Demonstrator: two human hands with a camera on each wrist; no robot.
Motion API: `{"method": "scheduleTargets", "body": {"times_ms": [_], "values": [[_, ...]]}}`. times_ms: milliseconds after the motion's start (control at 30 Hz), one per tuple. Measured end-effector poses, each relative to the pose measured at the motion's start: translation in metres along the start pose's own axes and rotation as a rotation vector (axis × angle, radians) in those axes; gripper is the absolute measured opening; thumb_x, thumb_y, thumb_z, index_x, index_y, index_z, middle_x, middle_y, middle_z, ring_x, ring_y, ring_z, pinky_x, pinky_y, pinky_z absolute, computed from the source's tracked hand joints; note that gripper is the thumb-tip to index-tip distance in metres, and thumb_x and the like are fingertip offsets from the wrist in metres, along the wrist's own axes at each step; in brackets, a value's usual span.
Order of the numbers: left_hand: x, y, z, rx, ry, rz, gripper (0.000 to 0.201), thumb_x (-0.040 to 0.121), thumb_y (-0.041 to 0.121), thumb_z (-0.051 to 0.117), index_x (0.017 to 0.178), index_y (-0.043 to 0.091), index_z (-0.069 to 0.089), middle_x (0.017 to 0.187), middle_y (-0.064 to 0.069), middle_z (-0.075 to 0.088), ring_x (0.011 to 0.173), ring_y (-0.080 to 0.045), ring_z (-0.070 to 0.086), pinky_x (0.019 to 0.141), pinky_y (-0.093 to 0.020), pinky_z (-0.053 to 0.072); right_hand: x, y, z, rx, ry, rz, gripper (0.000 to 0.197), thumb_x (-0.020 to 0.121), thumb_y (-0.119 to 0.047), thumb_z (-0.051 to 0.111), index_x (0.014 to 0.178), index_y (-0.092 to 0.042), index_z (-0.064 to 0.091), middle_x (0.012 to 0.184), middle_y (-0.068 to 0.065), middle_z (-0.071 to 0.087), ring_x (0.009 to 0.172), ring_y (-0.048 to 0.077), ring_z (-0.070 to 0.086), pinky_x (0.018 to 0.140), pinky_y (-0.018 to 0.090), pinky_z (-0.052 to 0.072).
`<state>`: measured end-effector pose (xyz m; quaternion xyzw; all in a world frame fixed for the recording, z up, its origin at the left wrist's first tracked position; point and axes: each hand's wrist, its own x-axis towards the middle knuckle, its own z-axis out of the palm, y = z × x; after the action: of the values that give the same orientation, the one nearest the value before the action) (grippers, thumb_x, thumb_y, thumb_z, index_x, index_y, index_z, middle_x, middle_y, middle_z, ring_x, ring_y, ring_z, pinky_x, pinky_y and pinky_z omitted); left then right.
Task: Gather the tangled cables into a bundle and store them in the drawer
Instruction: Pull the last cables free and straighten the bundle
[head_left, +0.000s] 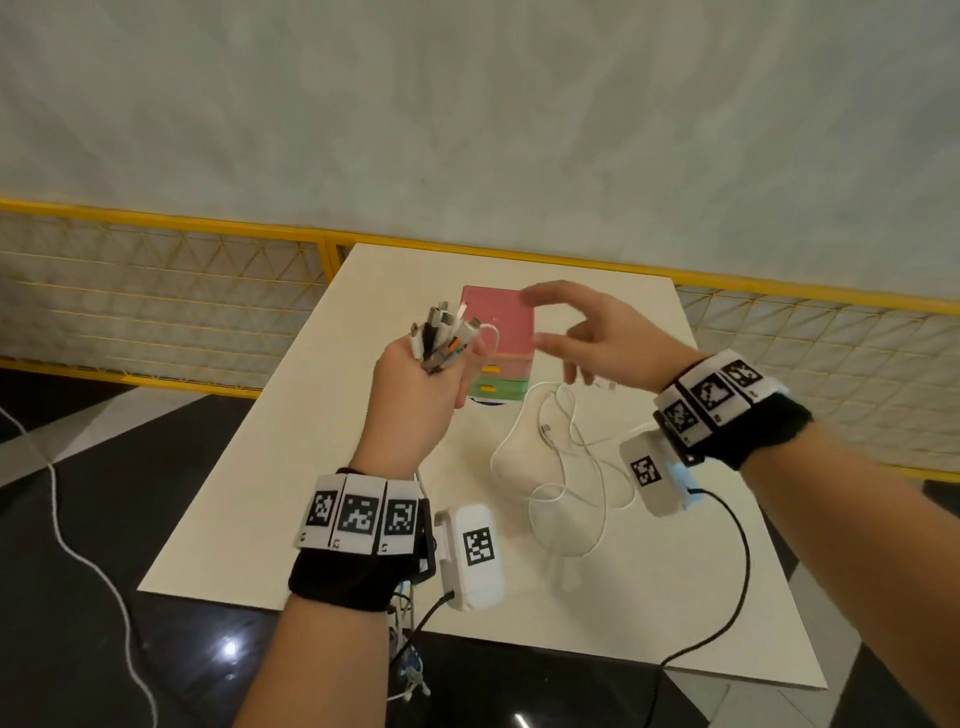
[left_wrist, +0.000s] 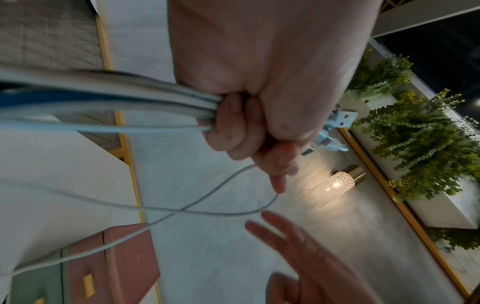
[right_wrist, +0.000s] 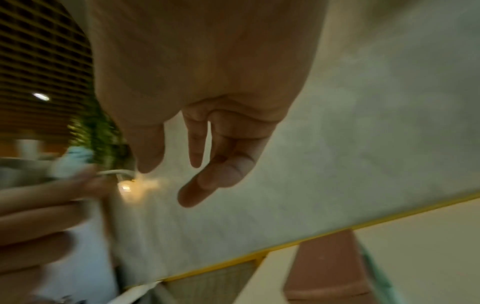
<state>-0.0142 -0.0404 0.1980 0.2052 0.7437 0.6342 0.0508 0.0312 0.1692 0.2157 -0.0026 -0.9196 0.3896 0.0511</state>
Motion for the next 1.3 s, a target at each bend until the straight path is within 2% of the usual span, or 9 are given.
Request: {"method": "scheduleTargets", "body": {"times_ms": [167,300,533,700,767,867,1067,1200,1300], "values": [[-0.004,0.002,0.002,0.014,-0.075,0.017,0.037,0.097,0.023,0.058,0.079,-0.009,0.059,0.049,-0.006,0.044,0.044,-0.010,0.039,0.049,-0.017,0.035,-0.012,-0.042,0.022,-0.041,0.130,-0.174,0.011,0.093,-0.012,0.057,0.098,-0.005,0.064,0.075,-0.008,0.061,0.054,0.008,0.058,0.054,0.015,0.045],[-0.007,-0.007,-0.012,0.052,-0.120,0.001,0.030,0.097,0.023,0.059,0.083,-0.003,0.063,0.047,-0.003,0.044,0.041,-0.007,0.038,0.048,-0.014,0.033,-0.022,-0.056,0.002,0.035,0.476,-0.142,0.010,0.093,-0.014,0.057,0.098,-0.011,0.064,0.068,-0.007,0.058,0.048,0.009,0.052,0.053,0.017,0.041],[-0.030,-0.004,-0.018,0.139,-0.185,0.016,0.032,0.093,0.017,0.064,0.064,0.004,0.058,0.037,0.007,0.047,0.037,-0.004,0.037,0.044,-0.015,0.032,-0.077,-0.095,0.000,-0.273,0.135,-0.093,0.017,0.089,-0.028,0.061,0.105,-0.024,0.065,0.053,-0.012,0.058,0.050,0.009,0.051,0.053,0.022,0.041],[-0.051,0.002,-0.016,-0.063,-0.111,0.002,0.016,0.088,0.020,0.070,0.096,0.006,0.072,0.040,0.013,0.048,0.038,-0.001,0.038,0.043,-0.011,0.032,-0.113,-0.104,0.004,-0.346,0.158,-0.013,0.012,0.093,-0.026,0.055,0.091,-0.021,0.066,0.045,-0.007,0.058,0.044,0.004,0.052,0.052,0.009,0.035],[-0.056,-0.001,-0.023,-0.106,-0.050,-0.006,0.032,0.091,0.028,0.067,0.095,-0.002,0.072,0.040,0.010,0.045,0.039,-0.004,0.036,0.043,-0.016,0.031,-0.127,-0.102,0.009,-0.345,0.082,0.059,0.013,0.094,-0.025,0.054,0.090,-0.021,0.065,0.046,-0.006,0.061,0.042,0.002,0.053,0.050,0.008,0.036],[-0.067,0.003,-0.032,-0.158,-0.047,-0.005,0.039,0.097,0.036,0.056,0.075,0.010,0.075,0.043,0.003,0.048,0.039,-0.009,0.036,0.042,-0.017,0.029,-0.148,-0.093,0.031,-0.361,-0.126,0.156,0.017,0.095,-0.034,0.050,0.092,-0.026,0.065,0.061,-0.010,0.069,0.048,-0.005,0.055,0.051,0.008,0.038],[-0.097,0.018,-0.032,-0.147,-0.197,-0.012,0.063,0.099,0.046,0.042,0.050,0.013,0.062,0.047,-0.005,0.060,0.038,-0.011,0.044,0.043,-0.019,0.035,-0.164,-0.068,0.071,-0.466,-0.197,0.118,0.033,0.091,-0.045,0.050,0.119,-0.030,0.059,0.114,-0.012,0.060,0.086,0.002,0.060,0.081,0.027,0.049],[-0.115,0.023,-0.023,-0.042,-0.380,0.082,0.063,0.100,0.046,0.034,0.058,0.013,0.068,0.085,0.004,0.076,0.088,-0.003,0.068,0.086,-0.013,0.044,-0.164,-0.078,0.093,-0.275,-0.169,0.035,0.046,0.092,-0.043,0.052,0.132,-0.021,0.051,0.130,-0.006,0.056,0.117,0.006,0.052,0.099,0.025,0.043],[-0.127,0.027,-0.014,-0.013,-0.480,0.078,0.060,0.103,0.041,0.033,0.071,0.012,0.074,0.100,0.012,0.075,0.106,0.003,0.063,0.092,-0.007,0.038,-0.163,-0.090,0.112,-0.027,-0.173,-0.014,0.042,0.093,-0.034,0.055,0.127,-0.010,0.051,0.128,-0.003,0.057,0.117,0.001,0.050,0.104,0.023,0.039]]}}
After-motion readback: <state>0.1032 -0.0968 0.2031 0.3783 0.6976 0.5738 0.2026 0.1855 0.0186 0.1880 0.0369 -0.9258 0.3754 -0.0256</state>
